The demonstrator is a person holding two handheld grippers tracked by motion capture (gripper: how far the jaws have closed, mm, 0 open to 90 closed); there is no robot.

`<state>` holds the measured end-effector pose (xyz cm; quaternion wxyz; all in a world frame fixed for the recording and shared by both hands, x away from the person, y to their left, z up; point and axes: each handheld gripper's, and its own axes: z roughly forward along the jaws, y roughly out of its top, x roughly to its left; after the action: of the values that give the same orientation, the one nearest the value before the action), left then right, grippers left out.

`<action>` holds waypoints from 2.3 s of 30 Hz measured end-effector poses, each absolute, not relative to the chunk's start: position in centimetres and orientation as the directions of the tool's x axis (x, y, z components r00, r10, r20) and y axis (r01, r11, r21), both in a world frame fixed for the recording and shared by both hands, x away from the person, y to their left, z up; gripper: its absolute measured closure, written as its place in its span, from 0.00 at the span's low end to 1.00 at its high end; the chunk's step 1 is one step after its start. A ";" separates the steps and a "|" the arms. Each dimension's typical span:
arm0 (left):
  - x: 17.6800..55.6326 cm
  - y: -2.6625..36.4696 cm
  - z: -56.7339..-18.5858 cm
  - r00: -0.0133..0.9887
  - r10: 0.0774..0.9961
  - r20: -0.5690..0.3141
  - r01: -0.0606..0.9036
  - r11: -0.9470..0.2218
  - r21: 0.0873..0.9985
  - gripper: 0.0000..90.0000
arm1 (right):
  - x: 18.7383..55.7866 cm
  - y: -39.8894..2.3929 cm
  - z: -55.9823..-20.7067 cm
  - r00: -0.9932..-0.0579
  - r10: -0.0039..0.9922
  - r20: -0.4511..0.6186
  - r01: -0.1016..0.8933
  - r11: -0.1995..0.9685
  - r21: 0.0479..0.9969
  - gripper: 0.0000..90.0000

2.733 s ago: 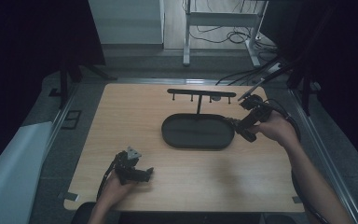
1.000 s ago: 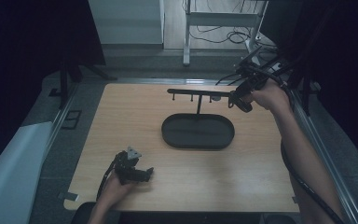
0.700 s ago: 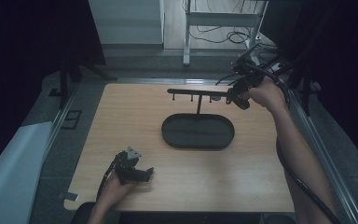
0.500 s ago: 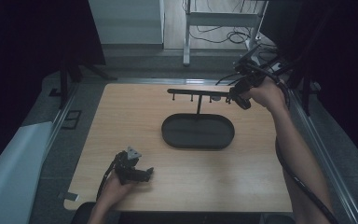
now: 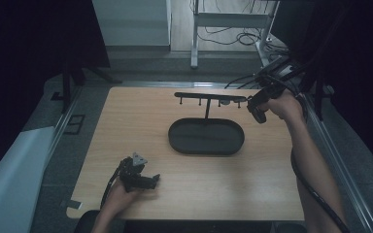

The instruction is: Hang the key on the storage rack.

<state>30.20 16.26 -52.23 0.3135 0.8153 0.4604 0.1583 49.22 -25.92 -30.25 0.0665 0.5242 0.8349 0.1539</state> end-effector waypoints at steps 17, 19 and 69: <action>30.2 16.2 -52.3 0.525 0.851 -0.029 0.650 -0.378 0.659 0.00 | 49.8 -25.5 -36.0 -0.439 0.896 0.060 0.869 0.407 0.280 0.54; 30.2 16.2 -52.3 0.524 0.851 -0.029 0.650 -0.378 0.659 0.00 | 49.8 -25.1 -36.5 -0.443 0.894 0.061 0.866 0.410 0.285 0.54; 30.2 16.2 -52.3 0.524 0.851 -0.029 0.650 -0.378 0.659 0.00 | 48.0 -23.0 -38.6 -0.580 0.814 -0.021 0.764 0.553 0.333 0.26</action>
<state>30.19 16.24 -52.26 0.3140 0.8146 0.4608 0.1597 47.97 -22.99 -38.62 0.0864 0.4501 0.8768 0.1454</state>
